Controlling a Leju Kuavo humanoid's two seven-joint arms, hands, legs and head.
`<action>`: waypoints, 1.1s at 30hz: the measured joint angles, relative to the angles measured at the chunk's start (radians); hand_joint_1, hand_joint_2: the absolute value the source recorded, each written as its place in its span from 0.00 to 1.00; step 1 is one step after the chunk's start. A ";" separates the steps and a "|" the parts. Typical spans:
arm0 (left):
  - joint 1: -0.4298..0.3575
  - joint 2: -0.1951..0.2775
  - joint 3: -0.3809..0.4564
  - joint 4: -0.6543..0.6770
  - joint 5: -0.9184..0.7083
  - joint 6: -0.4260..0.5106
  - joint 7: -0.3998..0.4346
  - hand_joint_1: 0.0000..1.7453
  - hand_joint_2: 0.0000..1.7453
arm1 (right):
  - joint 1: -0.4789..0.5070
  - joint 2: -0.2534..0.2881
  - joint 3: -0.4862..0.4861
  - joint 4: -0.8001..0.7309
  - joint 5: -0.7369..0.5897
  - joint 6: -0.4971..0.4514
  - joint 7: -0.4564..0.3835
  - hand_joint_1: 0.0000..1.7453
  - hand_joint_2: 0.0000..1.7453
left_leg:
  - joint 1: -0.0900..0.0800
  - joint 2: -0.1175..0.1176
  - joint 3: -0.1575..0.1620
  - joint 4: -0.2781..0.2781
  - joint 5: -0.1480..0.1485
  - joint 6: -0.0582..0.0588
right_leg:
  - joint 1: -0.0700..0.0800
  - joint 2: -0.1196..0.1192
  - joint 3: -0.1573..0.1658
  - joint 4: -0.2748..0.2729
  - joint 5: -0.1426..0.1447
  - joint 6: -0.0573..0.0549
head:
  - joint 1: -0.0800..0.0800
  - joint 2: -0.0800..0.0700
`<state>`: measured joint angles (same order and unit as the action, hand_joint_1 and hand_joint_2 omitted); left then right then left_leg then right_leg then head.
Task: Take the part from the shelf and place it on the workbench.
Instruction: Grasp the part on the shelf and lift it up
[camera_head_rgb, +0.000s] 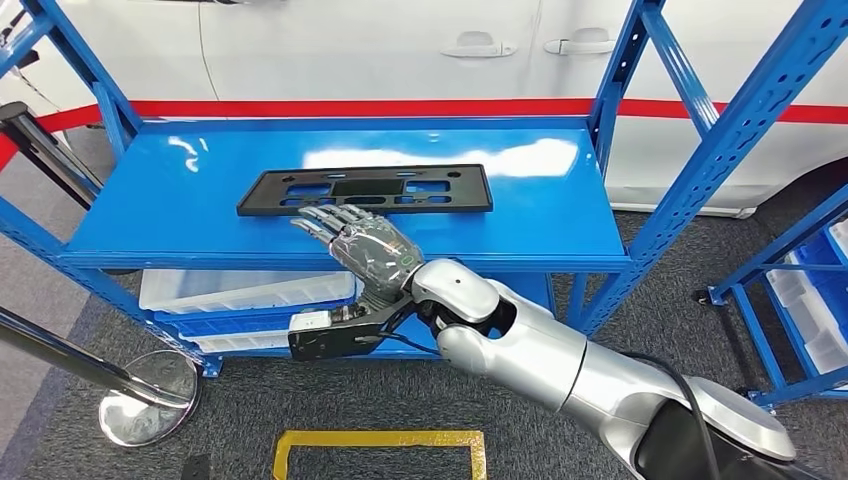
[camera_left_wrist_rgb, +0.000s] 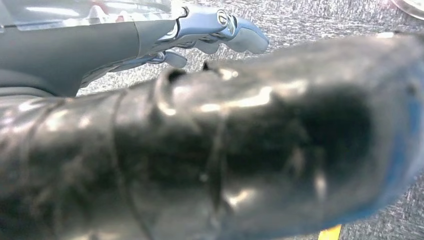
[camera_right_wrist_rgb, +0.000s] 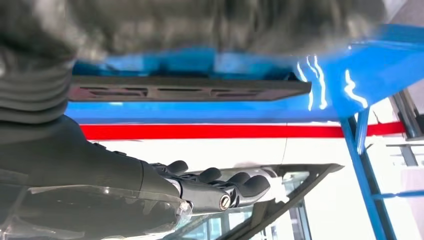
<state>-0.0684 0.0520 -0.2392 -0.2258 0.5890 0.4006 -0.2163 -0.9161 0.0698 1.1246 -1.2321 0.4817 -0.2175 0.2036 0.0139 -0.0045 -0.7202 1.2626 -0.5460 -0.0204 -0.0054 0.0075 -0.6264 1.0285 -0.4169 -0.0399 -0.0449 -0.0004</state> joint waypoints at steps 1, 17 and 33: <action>0.000 0.000 0.000 0.000 0.001 0.000 0.000 0.00 0.00 | 0.000 0.000 0.000 0.000 -0.004 0.012 0.004 0.00 0.75 | 0.002 0.001 0.030 -0.061 0.036 0.000 | 0.000 0.000 0.000 0.002 -0.001 0.001 | 0.000 0.000; -0.005 -0.001 -0.021 0.000 0.016 -0.015 -0.007 0.00 0.00 | -0.019 0.017 0.001 0.077 0.057 0.056 0.083 0.00 0.00 | -0.001 -0.002 0.118 -0.247 0.100 0.045 | 0.003 -0.002 -0.031 0.081 -0.051 0.037 | 0.005 0.000; -0.005 -0.002 -0.054 0.000 0.023 -0.041 -0.011 0.00 0.00 | -0.034 0.050 0.013 0.208 0.336 0.070 0.139 0.00 1.00 | -0.004 -0.001 0.085 -0.205 0.103 0.017 | 0.008 0.001 0.008 0.007 -0.017 0.003 | 0.000 0.000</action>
<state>-0.0734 0.0503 -0.2934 -0.2258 0.6121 0.3599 -0.2277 -0.9504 0.1195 1.1373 -1.0246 0.8178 -0.1478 0.3424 0.0095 -0.0055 -0.6356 1.0574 -0.4431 -0.0034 0.0025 0.0085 -0.6181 1.0360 -0.4338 -0.0371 -0.0445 -0.0004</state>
